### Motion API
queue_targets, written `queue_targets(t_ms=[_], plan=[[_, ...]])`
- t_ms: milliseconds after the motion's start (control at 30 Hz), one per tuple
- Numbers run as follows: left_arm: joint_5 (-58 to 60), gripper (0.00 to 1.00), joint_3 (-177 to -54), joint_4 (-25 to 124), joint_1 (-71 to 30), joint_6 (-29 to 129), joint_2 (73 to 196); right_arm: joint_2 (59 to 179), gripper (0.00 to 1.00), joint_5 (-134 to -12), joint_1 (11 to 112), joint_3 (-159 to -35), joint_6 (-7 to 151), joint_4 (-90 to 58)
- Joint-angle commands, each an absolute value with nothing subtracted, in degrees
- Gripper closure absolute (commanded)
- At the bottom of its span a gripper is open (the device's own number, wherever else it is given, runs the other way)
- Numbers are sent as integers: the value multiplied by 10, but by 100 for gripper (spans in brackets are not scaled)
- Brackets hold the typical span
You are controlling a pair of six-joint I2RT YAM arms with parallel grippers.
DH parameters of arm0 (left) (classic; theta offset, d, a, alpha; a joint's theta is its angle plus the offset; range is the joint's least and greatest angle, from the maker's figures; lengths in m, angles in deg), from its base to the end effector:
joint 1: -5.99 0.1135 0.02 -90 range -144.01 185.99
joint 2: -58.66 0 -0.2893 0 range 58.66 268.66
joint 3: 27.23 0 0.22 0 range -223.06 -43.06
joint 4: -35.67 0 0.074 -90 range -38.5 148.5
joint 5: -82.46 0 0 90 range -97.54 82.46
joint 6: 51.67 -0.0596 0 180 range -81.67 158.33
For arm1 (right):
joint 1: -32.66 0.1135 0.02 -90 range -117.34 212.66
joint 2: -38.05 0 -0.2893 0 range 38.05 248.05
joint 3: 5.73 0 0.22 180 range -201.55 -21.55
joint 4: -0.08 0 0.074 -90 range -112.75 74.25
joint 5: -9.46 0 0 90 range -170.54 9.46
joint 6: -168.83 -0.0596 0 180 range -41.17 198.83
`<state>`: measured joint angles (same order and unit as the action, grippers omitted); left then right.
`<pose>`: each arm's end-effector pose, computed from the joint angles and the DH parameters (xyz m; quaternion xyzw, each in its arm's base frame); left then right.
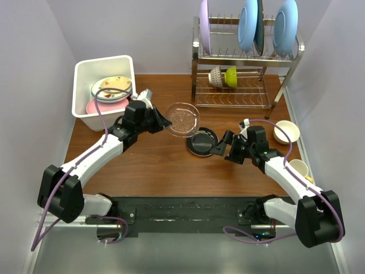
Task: Place the plates into the plastic bin on the countertop
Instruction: Place the plate in the plastic bin.
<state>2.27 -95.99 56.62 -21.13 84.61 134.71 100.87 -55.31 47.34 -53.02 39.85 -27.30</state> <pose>0.2494 -0.1391 0.3035 -0.0990 0.8505 -0.3644 0.3661 0.1808 0.0736 0.2249 0.1030 0.8929 0.3546 0.2575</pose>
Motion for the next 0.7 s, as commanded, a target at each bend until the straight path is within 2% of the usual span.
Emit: queue_targets(t_ms=[0, 433, 667], plan=[[34, 100, -1022, 617, -167, 797, 1333, 997, 1, -551, 475, -521, 402, -266], [105, 100, -1148, 660, -12, 764, 1373, 990, 1, -551, 475, -495, 397, -259], [147, 100, -1227, 655, 53, 774, 1433, 990, 1, -550, 475, -482, 399, -254]])
